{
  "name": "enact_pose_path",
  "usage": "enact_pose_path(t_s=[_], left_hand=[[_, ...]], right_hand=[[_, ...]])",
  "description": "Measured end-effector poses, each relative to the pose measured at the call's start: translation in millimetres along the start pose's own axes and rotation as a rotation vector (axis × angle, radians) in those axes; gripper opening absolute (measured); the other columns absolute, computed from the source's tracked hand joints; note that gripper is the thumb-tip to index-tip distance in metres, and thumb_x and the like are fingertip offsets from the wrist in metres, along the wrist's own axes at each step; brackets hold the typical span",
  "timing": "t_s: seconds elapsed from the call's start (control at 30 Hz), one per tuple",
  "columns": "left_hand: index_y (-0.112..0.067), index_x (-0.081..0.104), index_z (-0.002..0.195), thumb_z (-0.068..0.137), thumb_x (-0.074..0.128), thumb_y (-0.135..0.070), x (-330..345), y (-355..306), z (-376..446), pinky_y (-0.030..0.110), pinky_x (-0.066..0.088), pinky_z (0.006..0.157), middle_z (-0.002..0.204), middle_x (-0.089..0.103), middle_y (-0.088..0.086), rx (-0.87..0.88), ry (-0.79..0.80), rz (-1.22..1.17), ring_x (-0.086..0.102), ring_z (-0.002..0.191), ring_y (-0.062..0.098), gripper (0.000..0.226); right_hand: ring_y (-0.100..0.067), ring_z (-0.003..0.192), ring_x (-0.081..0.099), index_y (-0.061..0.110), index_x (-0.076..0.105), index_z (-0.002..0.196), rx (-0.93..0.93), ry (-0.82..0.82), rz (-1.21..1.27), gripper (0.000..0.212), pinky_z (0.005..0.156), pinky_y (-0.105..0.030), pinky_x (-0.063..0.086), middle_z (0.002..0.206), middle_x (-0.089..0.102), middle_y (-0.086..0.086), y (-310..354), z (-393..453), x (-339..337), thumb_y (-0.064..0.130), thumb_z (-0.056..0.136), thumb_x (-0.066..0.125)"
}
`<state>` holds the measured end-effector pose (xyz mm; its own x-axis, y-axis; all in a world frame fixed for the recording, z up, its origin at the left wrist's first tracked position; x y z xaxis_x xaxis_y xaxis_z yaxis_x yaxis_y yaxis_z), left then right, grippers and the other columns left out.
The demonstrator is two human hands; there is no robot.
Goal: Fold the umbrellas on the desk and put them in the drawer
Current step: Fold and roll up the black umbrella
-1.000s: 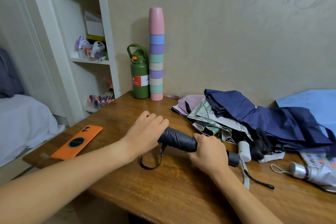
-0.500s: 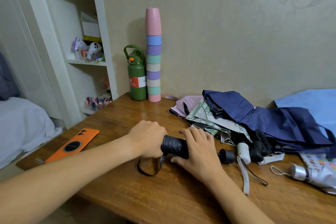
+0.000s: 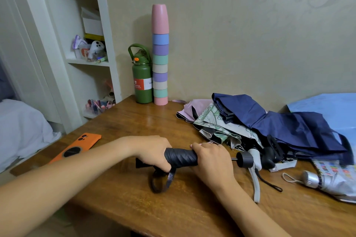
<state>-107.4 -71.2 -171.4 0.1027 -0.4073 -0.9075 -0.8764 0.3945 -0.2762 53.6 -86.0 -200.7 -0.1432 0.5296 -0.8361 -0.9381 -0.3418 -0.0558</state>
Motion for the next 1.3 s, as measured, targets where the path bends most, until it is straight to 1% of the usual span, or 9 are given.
enact_pose_path(t_s=[0.07,0.17,0.27,0.43,0.63,0.83,0.93,1.13,1.3], left_hand=[[-0.026,0.057,0.078,0.074,0.075,-0.040,-3.5,-1.9,-3.1,0.030,0.041,0.057,0.072,0.061,-0.008,-0.001,-0.121,0.122,0.057,0.065,0.015,0.023],[-0.027,0.056,0.098,0.078,0.071,-0.045,-8.3,-16.7,-9.7,0.034,0.042,0.069,0.089,0.057,-0.011,0.049,-0.407,0.482,0.060,0.083,0.017,0.031],[-0.025,0.054,0.113,0.085,0.074,-0.037,-1.7,-24.1,-9.7,0.031,0.037,0.074,0.100,0.062,-0.008,0.080,-0.577,0.614,0.062,0.090,0.017,0.036],[-0.027,0.055,0.095,0.087,0.072,-0.037,-4.7,-15.7,-8.3,0.032,0.051,0.070,0.082,0.058,-0.009,0.032,-0.509,0.541,0.057,0.074,0.016,0.021],[-0.025,0.061,0.080,0.073,0.076,-0.041,-9.1,-9.0,-3.3,0.035,0.055,0.063,0.071,0.061,-0.008,-0.035,-0.349,0.318,0.060,0.066,0.017,0.023],[-0.019,0.058,0.072,0.071,0.078,-0.034,0.6,-0.8,4.6,0.032,0.038,0.054,0.063,0.056,-0.005,-0.041,-0.107,0.021,0.051,0.056,0.017,0.025],[-0.022,0.059,0.089,0.074,0.076,-0.040,0.9,-6.7,3.6,0.029,0.040,0.054,0.072,0.059,-0.006,-0.050,-0.160,0.182,0.056,0.064,0.016,0.029],[-0.023,0.048,0.109,0.084,0.068,-0.035,-2.7,-16.8,6.8,0.036,0.034,0.074,0.099,0.062,-0.004,-0.056,-0.571,0.593,0.065,0.095,0.025,0.034],[-0.018,0.055,0.111,0.090,0.067,-0.036,8.8,-13.8,8.6,0.036,0.040,0.070,0.104,0.068,0.002,-0.070,-0.537,0.598,0.067,0.095,0.027,0.030]], right_hand=[[-0.024,0.069,0.067,0.026,0.066,0.086,0.010,0.020,0.016,0.016,0.059,-0.032,0.037,0.076,0.069,0.003,0.3,1.6,-2.2,0.039,0.076,0.070],[-0.025,0.086,0.068,0.028,0.066,0.102,0.104,0.102,0.102,0.026,0.064,-0.034,0.039,0.089,0.071,0.000,-4.5,1.1,-6.9,0.047,0.086,0.065],[-0.023,0.087,0.067,0.029,0.065,0.102,0.159,0.125,0.174,0.034,0.064,-0.033,0.039,0.088,0.068,0.002,-8.3,-0.1,-10.4,0.058,0.085,0.067],[-0.022,0.089,0.066,0.027,0.063,0.099,0.134,0.157,0.219,0.043,0.071,-0.035,0.048,0.091,0.068,0.005,-7.9,0.8,-0.8,0.066,0.082,0.063],[-0.024,0.075,0.054,0.023,0.053,0.085,0.030,-0.083,0.018,0.041,0.069,-0.038,0.038,0.080,0.053,0.004,-7.6,8.1,4.1,0.043,0.064,0.082],[-0.023,0.055,0.056,0.025,0.047,0.071,0.065,-0.049,0.031,0.031,0.057,-0.033,0.032,0.059,0.052,0.006,-4.7,7.3,9.9,0.031,0.072,0.078],[-0.022,0.065,0.061,0.027,0.052,0.075,0.045,0.039,0.018,0.020,0.062,-0.033,0.030,0.066,0.058,0.005,-7.4,8.3,16.0,0.037,0.075,0.070],[-0.023,0.079,0.065,0.027,0.055,0.087,0.134,0.129,0.127,0.018,0.062,-0.033,0.040,0.082,0.065,0.003,-10.1,10.6,3.1,0.043,0.084,0.061],[-0.021,0.080,0.066,0.028,0.055,0.086,0.096,0.117,0.127,0.022,0.064,-0.032,0.037,0.082,0.066,0.004,-13.4,7.5,6.0,0.049,0.085,0.060]])
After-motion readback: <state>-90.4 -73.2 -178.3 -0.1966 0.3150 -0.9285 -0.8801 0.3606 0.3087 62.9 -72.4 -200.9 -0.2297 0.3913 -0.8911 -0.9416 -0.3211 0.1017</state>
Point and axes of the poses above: each hand's wrist, its own z-axis towards the middle knuckle, its own x-axis out of the palm, y = z × x, the point moved 6 cm from there along z, towards the middle knuckle
